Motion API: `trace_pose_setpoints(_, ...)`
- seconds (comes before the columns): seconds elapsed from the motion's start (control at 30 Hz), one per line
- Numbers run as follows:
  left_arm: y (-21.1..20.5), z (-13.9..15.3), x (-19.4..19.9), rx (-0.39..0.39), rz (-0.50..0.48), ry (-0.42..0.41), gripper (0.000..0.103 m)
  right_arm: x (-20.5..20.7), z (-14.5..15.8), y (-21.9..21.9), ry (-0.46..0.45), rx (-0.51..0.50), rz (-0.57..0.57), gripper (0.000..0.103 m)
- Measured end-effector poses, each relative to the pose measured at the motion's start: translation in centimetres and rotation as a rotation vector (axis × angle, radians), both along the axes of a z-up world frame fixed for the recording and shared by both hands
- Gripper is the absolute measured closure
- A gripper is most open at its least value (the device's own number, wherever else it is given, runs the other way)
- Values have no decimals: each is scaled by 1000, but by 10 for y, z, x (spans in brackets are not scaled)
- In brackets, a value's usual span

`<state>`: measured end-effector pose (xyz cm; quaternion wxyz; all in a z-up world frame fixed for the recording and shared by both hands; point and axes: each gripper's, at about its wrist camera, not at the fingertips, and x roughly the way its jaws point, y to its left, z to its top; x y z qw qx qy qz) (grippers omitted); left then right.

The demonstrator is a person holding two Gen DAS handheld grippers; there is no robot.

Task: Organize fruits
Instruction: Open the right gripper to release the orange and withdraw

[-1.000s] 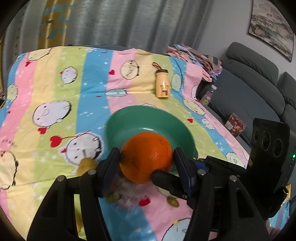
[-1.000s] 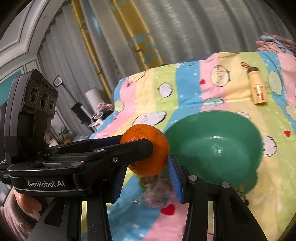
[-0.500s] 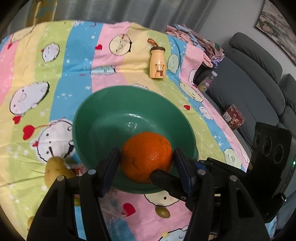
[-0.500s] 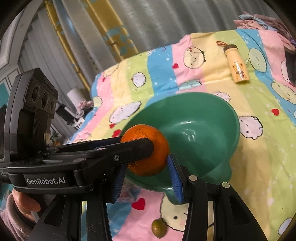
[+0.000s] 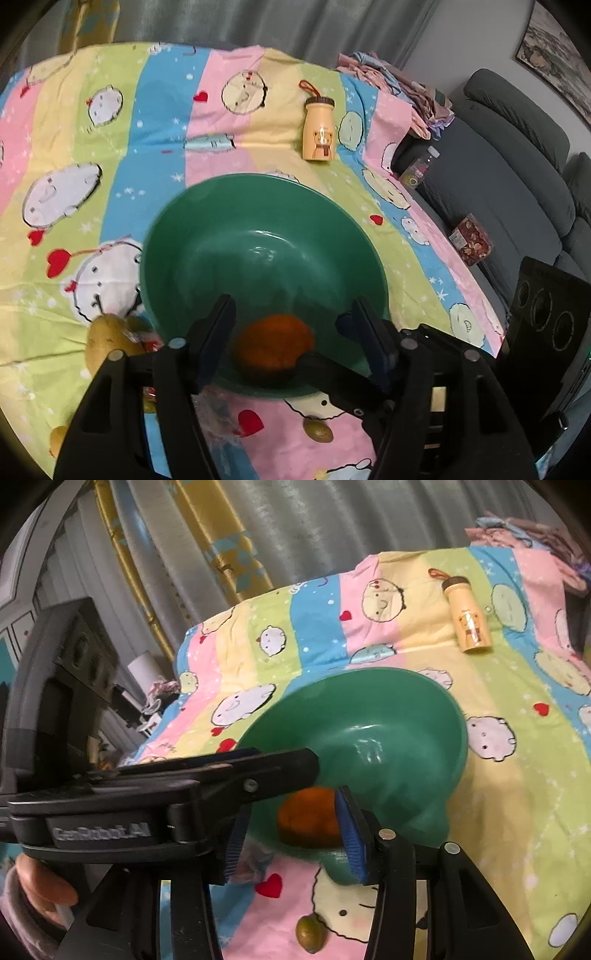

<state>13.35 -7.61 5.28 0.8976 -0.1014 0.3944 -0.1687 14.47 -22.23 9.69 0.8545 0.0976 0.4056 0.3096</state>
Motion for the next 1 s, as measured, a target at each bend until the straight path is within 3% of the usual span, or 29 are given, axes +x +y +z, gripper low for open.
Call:
trace_pose_setpoints(0.1, 5, 5, -5, 6, 21, -30, 21, -1, 2, -3, -6, 24, -9, 51)
trace_pose_setpoints(0.17, 10, 8, -8, 7, 47, -42, 14, -3, 5, -5, -23, 22, -22, 41)
trace_pose_setpoints(0.23, 17, 12, -12, 11, 79, -56, 11, -5, 8, -8, -39, 30, -29, 39)
trace_pose_setpoints(0.3, 26, 15, -18, 15, 111, -71, 2, -6, 10, -9, -51, 40, -34, 39)
trace_pose_setpoints(0.57, 61, 14, -60, -7, 215, -100, 0, -10, 13, -18, -85, 91, -61, 25)
trace_pose_setpoints(0.8, 97, -3, -91, -24, 300, -63, 0, -12, 12, -14, -85, 127, -40, 22)
trace_pose_setpoints(1.0, 120, -18, -107, 7, 346, -72, 0, -19, 11, -5, -94, 146, 15, 22)
